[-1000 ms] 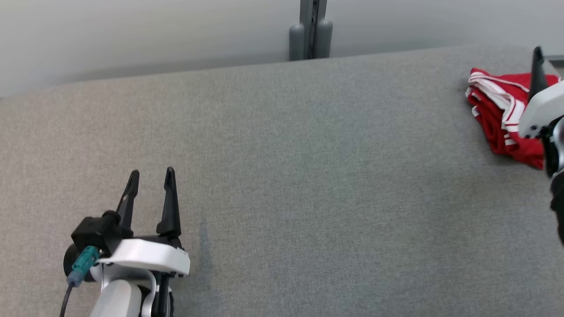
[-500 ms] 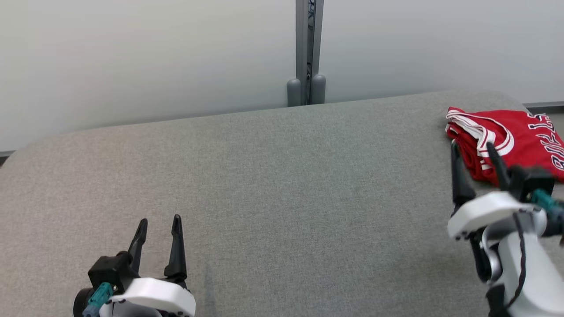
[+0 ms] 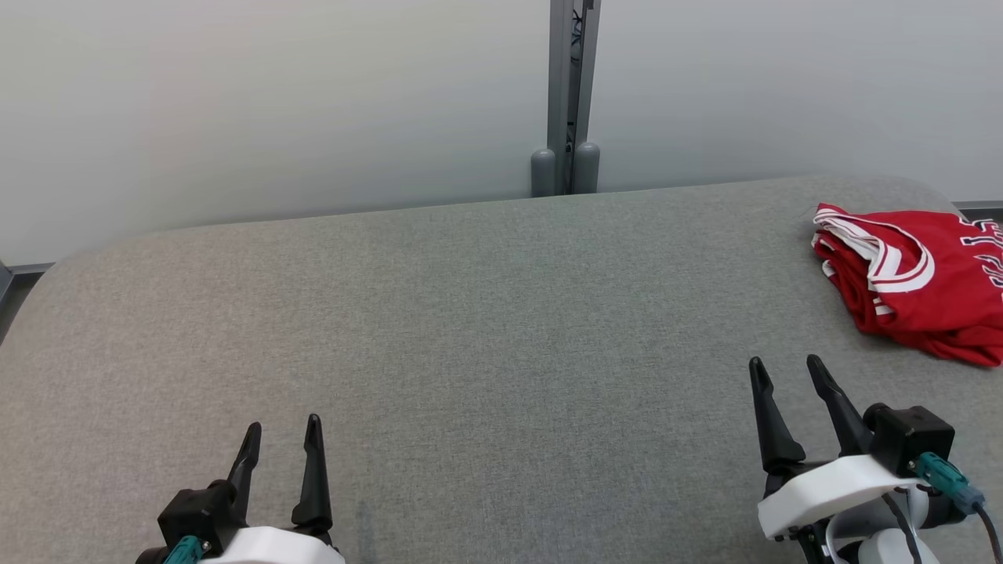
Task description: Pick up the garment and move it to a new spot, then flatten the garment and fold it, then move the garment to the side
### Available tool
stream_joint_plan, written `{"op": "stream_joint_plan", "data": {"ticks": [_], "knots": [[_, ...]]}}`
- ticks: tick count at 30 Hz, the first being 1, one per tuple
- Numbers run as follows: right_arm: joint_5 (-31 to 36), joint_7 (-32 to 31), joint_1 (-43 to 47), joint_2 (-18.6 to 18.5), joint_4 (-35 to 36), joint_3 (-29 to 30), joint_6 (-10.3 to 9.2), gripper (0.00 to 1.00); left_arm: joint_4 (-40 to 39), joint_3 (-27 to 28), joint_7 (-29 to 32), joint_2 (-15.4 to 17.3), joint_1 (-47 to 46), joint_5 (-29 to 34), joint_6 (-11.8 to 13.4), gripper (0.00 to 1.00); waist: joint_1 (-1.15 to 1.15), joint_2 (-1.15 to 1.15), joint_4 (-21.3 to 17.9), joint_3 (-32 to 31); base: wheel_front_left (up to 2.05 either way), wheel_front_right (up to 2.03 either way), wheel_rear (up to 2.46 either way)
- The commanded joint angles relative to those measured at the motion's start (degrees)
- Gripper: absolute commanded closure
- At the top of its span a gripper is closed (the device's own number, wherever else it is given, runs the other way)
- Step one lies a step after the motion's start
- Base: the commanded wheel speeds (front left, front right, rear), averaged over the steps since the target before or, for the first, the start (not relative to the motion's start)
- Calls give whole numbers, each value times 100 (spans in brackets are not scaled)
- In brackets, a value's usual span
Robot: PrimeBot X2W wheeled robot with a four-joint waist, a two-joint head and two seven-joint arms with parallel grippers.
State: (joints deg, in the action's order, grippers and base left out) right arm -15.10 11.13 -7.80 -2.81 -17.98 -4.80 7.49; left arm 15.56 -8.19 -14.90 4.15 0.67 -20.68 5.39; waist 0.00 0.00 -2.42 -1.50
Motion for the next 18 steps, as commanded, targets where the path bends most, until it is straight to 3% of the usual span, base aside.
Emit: {"op": "stream_joint_plan", "data": {"ticks": [1, 18], "knots": [[10, 24, 93, -28, 71, -15, 2, 0, -16, -2, -27, 27, 12, 42, 31, 0, 0, 0, 30, 7, 0, 0, 0], [51, 37, 236, -25, 138, -2, 2, 0, 38, -80, -31, 35, -71, 21, 84, 0, 0, 0, 107, 49, 0, 0, 0]]}}
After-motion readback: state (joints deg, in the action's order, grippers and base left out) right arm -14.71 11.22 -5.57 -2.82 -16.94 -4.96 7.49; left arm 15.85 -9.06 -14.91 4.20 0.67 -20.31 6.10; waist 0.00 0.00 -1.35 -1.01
